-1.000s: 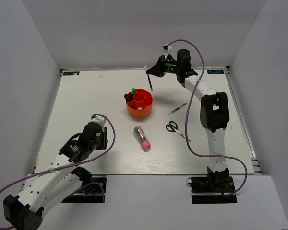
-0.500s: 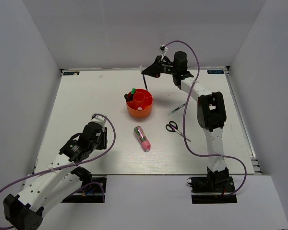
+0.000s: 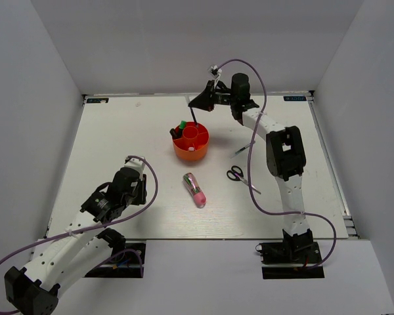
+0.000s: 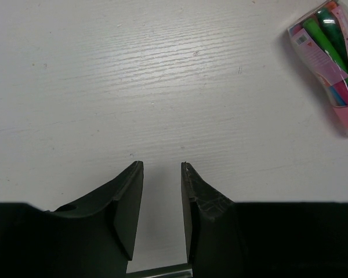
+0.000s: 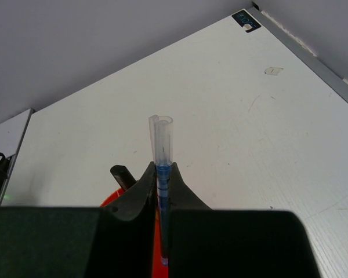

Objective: Sort the stationery into containers
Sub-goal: Place the pen in the storage box, then pick up the pen from the center of the board.

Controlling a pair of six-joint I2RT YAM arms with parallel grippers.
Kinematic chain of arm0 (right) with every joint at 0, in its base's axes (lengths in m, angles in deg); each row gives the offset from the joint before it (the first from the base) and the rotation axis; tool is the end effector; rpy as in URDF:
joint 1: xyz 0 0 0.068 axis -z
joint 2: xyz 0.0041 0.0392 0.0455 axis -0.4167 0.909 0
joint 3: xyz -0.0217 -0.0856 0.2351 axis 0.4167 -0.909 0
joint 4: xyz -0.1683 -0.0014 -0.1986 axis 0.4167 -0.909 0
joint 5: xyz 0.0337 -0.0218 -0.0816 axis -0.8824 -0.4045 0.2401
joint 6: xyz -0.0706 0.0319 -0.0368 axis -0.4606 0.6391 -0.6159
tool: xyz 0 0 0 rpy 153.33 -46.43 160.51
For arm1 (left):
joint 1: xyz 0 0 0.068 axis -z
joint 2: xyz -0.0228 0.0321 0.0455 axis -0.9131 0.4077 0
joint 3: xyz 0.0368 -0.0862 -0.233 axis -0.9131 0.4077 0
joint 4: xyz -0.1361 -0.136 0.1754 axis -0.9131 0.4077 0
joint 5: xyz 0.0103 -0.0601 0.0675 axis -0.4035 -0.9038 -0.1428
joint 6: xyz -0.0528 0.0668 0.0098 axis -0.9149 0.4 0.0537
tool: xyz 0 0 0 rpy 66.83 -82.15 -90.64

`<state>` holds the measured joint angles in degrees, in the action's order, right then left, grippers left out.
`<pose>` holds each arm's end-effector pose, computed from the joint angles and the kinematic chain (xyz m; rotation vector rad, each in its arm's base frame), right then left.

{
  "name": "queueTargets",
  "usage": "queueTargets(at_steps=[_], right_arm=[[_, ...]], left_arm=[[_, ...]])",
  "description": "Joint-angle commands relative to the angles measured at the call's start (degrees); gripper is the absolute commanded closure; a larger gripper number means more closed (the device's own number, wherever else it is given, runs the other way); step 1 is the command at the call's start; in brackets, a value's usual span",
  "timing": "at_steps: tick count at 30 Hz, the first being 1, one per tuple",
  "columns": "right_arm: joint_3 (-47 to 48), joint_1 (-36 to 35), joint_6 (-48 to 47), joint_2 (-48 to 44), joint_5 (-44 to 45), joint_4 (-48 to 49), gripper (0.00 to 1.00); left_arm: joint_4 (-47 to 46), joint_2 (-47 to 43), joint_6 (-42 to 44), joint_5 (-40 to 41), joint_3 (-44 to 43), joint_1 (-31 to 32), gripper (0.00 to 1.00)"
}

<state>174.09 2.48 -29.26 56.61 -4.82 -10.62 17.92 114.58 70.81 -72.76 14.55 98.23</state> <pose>0.4856 0.2650 0.2505 -0.8507 1.4676 1.2884 0.1630 -0.0810 0.1862 0.1830 2.3854 -0.1147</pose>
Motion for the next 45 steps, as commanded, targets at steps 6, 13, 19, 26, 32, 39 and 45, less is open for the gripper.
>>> queueTargets(at_steps=[6,13,19,26,32,39,45], right_arm=[[-0.7,0.3,-4.8,1.1,-1.5,-0.2,0.96],[-2.9,0.6,-6.0,-0.2,-2.2,-0.7,0.57],[-5.2,1.1,-6.2,-3.7,-2.5,-1.1,0.53],[-4.6,6.1,-15.3,-13.5,1.9,-24.0,0.64],[-14.1,11.2,-44.3,-24.0,5.8,-47.1,0.19],[-15.9,14.2,-71.0,-24.2,8.1,-70.0,0.37],[-17.8,14.0,-118.9,-20.4,15.5,-89.1,0.74]], left_arm=[[-0.7,-0.9,0.3,0.2,0.1,-0.3,0.57],[-0.7,-1.1,0.3,0.1,0.2,-0.4,0.57],[-0.5,-1.5,0.2,0.4,0.2,-0.4,0.57],[-0.8,-2.3,0.3,-0.9,0.3,-0.4,0.62],[-0.9,-3.2,0.4,-2.2,0.1,-0.4,0.81],[-1.0,-3.8,0.2,-2.4,0.3,-0.4,0.81],[-1.0,-3.0,0.3,-2.7,0.0,-0.4,0.81]])
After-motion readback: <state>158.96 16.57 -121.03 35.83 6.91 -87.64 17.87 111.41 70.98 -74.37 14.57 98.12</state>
